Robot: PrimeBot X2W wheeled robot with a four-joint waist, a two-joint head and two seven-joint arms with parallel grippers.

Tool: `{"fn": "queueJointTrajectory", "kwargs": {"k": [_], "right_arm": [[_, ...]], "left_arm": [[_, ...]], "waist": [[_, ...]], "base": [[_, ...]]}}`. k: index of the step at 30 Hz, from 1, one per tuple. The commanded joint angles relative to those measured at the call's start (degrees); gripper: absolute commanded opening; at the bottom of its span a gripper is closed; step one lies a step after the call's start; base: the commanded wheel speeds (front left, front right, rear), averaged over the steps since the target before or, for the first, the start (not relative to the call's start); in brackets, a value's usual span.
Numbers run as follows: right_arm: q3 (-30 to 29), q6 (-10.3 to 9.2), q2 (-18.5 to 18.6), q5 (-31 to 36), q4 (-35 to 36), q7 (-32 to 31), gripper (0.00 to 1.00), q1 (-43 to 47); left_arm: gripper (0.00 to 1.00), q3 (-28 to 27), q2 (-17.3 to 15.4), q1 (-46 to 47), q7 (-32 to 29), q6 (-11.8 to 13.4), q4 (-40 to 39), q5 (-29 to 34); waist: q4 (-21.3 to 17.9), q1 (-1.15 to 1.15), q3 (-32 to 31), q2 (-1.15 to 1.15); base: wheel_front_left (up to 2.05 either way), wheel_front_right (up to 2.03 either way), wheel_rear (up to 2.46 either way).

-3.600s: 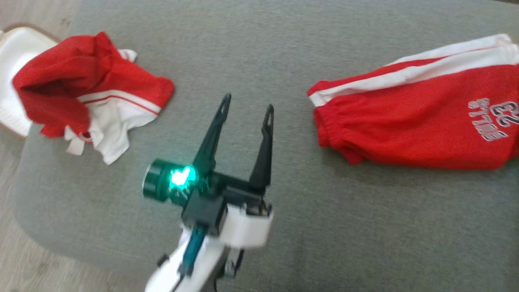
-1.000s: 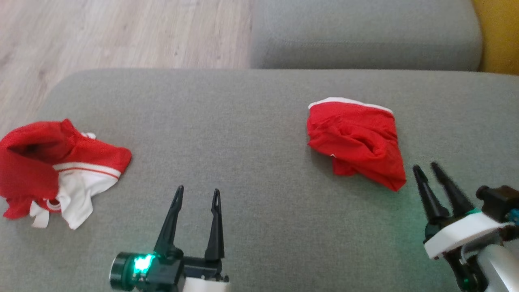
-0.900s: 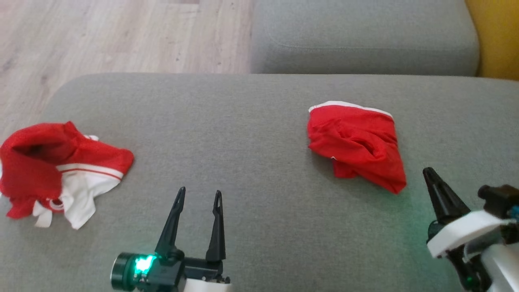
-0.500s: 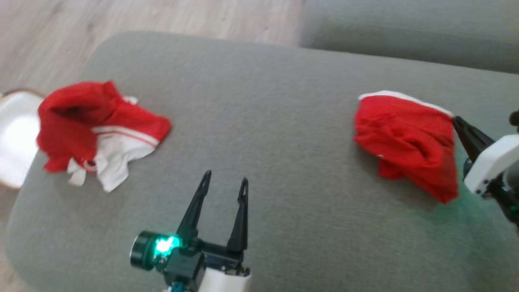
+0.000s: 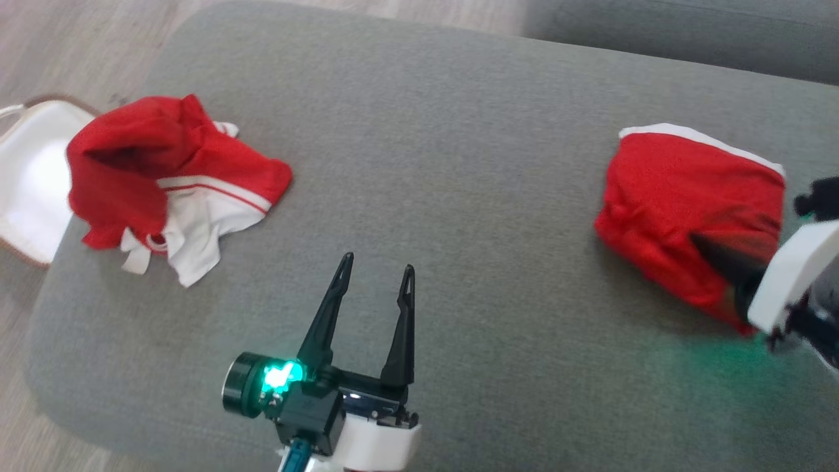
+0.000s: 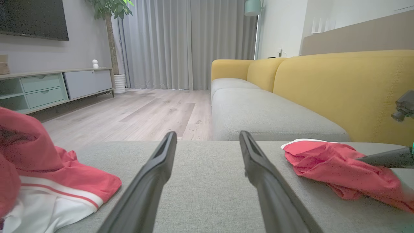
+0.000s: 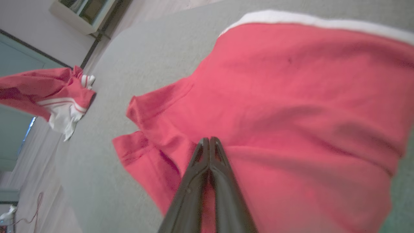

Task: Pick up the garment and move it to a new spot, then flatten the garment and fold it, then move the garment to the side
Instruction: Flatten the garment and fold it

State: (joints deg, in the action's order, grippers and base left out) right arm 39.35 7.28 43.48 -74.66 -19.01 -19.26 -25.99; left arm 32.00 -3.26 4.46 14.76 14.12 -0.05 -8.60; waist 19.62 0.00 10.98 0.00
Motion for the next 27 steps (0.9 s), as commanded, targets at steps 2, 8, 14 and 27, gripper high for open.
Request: {"fn": "queueJointTrajectory", "kwargs": {"k": [2,8,14,27], "right_arm": [[2.4,0.21,4.93,-2.63,5.8,-2.35,0.0,2.91],[5.36,0.21,8.27,-1.58,13.18,1.77,0.0,4.38],[4.45,0.21,6.28,9.05,7.62,17.61,0.0,0.83],[15.38,0.21,-7.81,14.44,-11.78,24.46,0.0,-4.15]], "left_arm": [[1.0,-1.49,0.37,1.89,0.24,-0.03,-1.35,0.35],[1.0,-1.62,0.37,1.82,0.24,-0.18,-1.14,0.25],[1.0,-1.82,0.38,1.51,0.24,-0.19,-1.57,0.28],[1.0,-1.11,0.38,2.08,0.24,-0.18,-0.92,-0.19]], "waist": [[-1.55,0.0,-0.8,0.0],[-2.88,0.0,-1.81,0.0],[-3.06,0.0,-1.56,0.0],[-0.35,0.0,-1.68,0.0]], "base": [[0.0,0.0,0.0],[0.0,0.0,0.0],[0.0,0.0,0.0],[0.0,0.0,0.0]]}}
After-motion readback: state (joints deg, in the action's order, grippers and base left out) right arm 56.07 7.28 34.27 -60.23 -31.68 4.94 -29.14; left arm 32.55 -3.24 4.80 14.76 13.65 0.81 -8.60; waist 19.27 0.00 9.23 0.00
